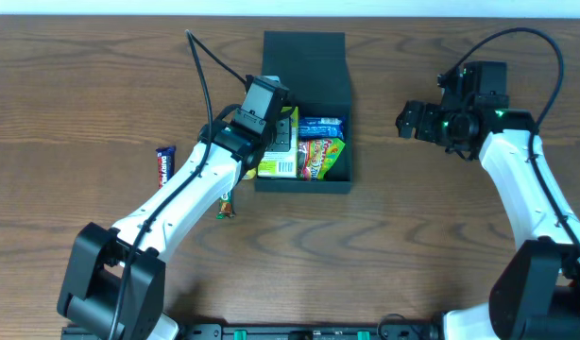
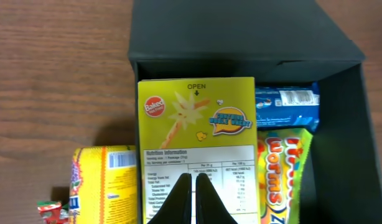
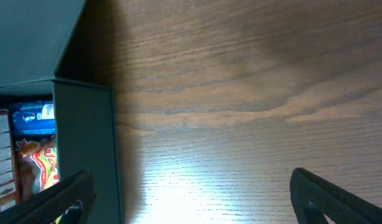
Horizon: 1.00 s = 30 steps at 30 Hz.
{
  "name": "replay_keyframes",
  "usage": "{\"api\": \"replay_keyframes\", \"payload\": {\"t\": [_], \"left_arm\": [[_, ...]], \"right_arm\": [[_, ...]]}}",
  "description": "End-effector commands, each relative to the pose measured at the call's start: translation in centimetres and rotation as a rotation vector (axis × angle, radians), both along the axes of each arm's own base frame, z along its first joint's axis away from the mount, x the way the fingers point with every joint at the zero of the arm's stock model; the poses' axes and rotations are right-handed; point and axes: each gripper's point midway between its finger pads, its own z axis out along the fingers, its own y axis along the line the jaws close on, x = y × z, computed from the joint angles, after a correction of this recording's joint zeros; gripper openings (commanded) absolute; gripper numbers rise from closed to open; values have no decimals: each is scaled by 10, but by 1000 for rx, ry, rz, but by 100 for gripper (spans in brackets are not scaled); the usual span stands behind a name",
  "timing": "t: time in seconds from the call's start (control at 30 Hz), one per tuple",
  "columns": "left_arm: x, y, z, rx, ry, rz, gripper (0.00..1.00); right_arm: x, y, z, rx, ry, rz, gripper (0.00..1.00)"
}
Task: Pack container
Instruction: 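Move the left gripper to the yellow candy can and grasp it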
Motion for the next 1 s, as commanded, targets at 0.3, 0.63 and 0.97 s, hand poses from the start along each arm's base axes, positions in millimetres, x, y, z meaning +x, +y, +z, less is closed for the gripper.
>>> {"api": "replay_keyframes", "payload": {"t": [0.3, 0.63, 0.97], "left_arm": [[3, 86, 33, 189, -30, 49, 6], [-39, 155, 0, 212, 252, 125, 10], [-63, 145, -8, 163, 346, -40, 14]], "right_arm": [[3, -3, 7, 4, -18, -10, 99], [8, -3, 10, 3, -41, -9, 99], [7, -3, 10, 3, -39, -10, 99]]}}
